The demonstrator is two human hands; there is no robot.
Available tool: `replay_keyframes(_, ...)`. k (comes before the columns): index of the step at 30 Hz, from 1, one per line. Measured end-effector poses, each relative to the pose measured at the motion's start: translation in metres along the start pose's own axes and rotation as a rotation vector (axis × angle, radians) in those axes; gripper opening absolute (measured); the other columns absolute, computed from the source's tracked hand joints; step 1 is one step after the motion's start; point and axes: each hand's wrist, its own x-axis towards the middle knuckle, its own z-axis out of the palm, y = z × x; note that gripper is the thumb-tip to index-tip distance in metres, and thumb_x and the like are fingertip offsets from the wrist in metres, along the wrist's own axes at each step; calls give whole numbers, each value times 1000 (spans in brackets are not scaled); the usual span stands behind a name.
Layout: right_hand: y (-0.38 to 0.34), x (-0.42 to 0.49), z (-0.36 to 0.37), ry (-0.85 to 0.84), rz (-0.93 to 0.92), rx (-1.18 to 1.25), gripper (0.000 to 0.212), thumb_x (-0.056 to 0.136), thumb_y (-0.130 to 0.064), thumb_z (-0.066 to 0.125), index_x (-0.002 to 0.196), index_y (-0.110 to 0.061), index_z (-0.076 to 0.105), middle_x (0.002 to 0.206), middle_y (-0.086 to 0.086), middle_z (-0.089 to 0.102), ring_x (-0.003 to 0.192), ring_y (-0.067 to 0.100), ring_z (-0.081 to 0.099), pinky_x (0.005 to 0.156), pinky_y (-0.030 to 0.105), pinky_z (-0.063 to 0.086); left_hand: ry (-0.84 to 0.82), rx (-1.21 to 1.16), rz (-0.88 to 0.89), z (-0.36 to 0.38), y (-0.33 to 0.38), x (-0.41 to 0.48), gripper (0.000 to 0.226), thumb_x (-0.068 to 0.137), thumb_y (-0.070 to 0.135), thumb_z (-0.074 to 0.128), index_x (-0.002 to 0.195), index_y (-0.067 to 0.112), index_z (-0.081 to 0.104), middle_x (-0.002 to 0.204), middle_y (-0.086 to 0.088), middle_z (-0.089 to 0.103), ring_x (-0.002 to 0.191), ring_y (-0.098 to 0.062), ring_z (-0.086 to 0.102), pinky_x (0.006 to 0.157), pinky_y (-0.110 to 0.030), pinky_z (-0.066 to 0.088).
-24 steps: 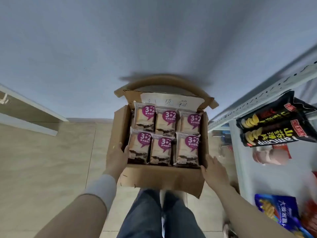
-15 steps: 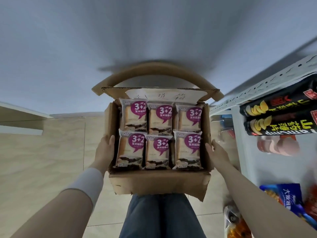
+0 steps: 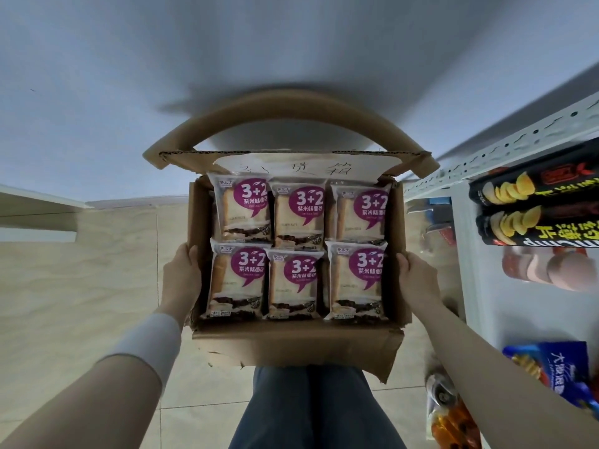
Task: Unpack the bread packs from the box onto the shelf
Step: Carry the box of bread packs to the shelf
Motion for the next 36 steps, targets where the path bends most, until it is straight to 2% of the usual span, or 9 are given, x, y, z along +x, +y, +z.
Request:
replay_keyframes(4, 1, -6, -1, 78, 17, 1, 34, 99, -24, 35, 101, -2, 61, 94, 17, 65, 77, 23, 49, 69, 29, 34, 40, 29, 63, -7, 0, -7, 35, 100, 27, 30, 109, 1, 53, 97, -29, 61, 86, -42, 55, 69, -36, 36)
replay_keyframes(10, 17, -50, -9, 170, 72, 84, 33, 99, -25, 36, 99, -6, 63, 93, 15, 66, 75, 22, 50, 68, 29, 35, 30, 1, 132, -26, -1, -39, 34, 100, 29, 30, 106, 5, 53, 95, -25, 62, 76, -30, 48, 69, -37, 38)
replay_keyframes(15, 38, -117, -18, 236, 162, 152, 32, 98, -27, 37, 100, -6, 62, 95, 19, 63, 89, 35, 57, 76, 37, 43, -23, 51, 328, -50, -5, -61, 34, 100, 29, 29, 105, 8, 55, 89, -20, 62, 71, -26, 45, 66, -34, 35)
replay_keyframes(18, 54, -168, -14, 315, 206, 193, 32, 98, -24, 39, 100, -4, 63, 95, 22, 64, 84, 30, 55, 73, 33, 40, -82, 53, 445, -60, -8, -74, 33, 100, 30, 28, 102, 11, 55, 83, -12, 58, 72, -27, 48, 66, -35, 35)
replay_keyframes(21, 75, -225, -8, 382, 263, 244, 32, 98, -21, 39, 106, -1, 63, 103, 26, 64, 95, 36, 57, 78, 34, 39, -120, 77, 566, -67, -9, -93, 29, 100, 30, 28, 93, 14, 52, 80, -8, 55, 74, -28, 50, 67, -35, 36)
replay_keyframes(23, 90, -264, -3, 418, 348, 287, 32, 98, -23, 40, 106, -2, 63, 106, 28, 63, 100, 39, 57, 82, 37, 42, -142, 113, 640, -70, -8, -110, 29, 100, 29, 29, 93, 13, 52, 82, -12, 57, 74, -29, 51, 68, -35, 37)
replay_keyframes(27, 127, -344, 10, 471, 522, 385, 33, 98, -22, 40, 103, 2, 63, 106, 28, 63, 100, 38, 58, 73, 32, 36, -217, 227, 786, -68, 1, -153, 36, 100, 33, 25, 105, 11, 53, 91, -19, 62, 76, -31, 53, 73, -38, 41)
replay_keyframes(30, 165, -407, 25, 526, 642, 494, 34, 98, -23, 40, 106, 0, 63, 108, 27, 63, 102, 39, 57, 74, 32, 36, -289, 269, 950, -54, 7, -197, 38, 99, 33, 27, 111, 11, 55, 99, -19, 64, 91, -38, 58, 82, -43, 43)
replay_keyframes(36, 249, -537, 76, 665, 895, 728, 32, 98, -23, 39, 106, -6, 64, 103, 22, 65, 88, 33, 58, 71, 31, 40, -491, 392, 1096, 0, -3, -310, 38, 98, 36, 29, 115, 13, 55, 105, -18, 64, 94, -35, 60, 82, -42, 47)
